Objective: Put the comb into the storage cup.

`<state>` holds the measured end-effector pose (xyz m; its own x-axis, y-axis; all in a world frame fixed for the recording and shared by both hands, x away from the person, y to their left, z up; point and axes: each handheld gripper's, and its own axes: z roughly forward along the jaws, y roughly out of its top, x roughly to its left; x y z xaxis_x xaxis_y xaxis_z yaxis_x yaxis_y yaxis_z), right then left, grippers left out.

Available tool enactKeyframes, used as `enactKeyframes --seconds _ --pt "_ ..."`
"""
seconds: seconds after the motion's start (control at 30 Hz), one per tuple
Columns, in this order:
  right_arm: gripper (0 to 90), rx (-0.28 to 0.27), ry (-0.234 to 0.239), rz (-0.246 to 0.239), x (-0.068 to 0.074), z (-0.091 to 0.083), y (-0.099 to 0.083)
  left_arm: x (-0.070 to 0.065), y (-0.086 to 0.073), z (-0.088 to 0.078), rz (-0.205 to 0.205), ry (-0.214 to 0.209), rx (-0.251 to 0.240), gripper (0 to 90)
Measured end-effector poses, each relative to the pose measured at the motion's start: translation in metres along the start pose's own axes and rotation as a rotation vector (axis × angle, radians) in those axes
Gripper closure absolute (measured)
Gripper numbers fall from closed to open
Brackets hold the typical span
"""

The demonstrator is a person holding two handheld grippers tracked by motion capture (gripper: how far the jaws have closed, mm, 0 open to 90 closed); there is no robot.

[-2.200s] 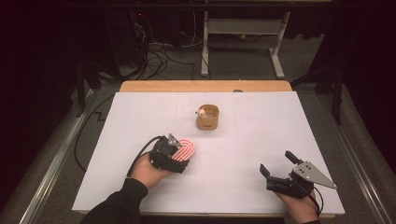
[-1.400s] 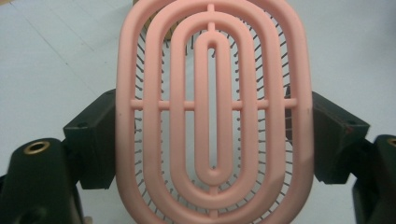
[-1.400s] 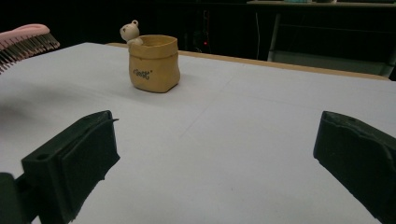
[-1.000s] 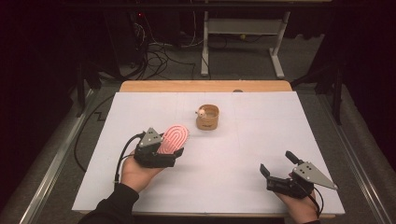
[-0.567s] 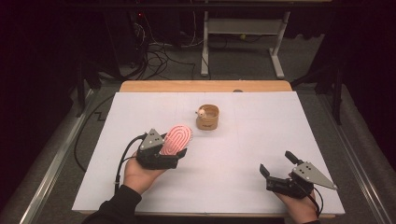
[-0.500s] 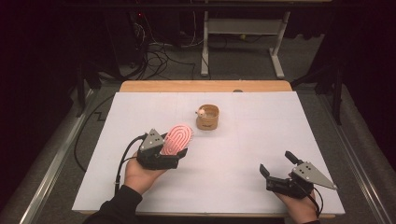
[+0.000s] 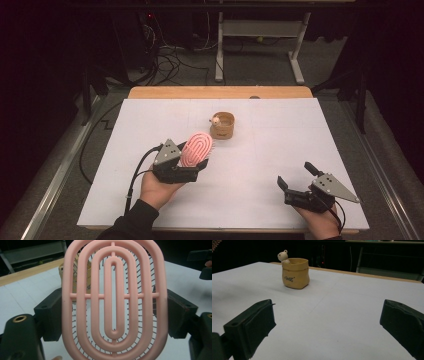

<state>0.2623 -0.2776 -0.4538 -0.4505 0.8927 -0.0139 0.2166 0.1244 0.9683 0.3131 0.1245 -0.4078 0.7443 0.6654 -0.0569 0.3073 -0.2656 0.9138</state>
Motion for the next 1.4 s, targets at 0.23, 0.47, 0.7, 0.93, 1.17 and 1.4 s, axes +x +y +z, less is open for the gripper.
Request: enactKeyframes --seconds 0.23,0.47,0.7,0.93,1.17,1.4 --pt "0.2 0.003 0.002 -0.005 0.001 0.001 0.0 -0.007 0.003 0.005 0.021 -0.016 -0.036 18.2" --pt "0.2 0.007 0.001 -0.007 0.003 0.002 0.0 -0.01 0.007 0.007 0.01 -0.059 -0.086 18.2" --pt "0.2 0.011 -0.001 -0.012 0.006 0.004 0.0 -0.011 0.014 0.015 -0.007 -0.111 -0.118 18.2" --pt "0.2 0.017 -0.004 -0.01 0.007 0.011 0.002 -0.016 0.019 0.022 0.009 -0.143 -0.156 18.1" --pt "0.2 0.034 -0.005 -0.028 0.013 0.03 0.018 -0.013 0.016 0.026 0.012 -0.167 -0.127 18.1" --pt "0.2 0.035 0.001 -0.028 0.013 0.047 0.034 -0.014 0.016 0.021 0.024 -0.148 -0.144 18.2"
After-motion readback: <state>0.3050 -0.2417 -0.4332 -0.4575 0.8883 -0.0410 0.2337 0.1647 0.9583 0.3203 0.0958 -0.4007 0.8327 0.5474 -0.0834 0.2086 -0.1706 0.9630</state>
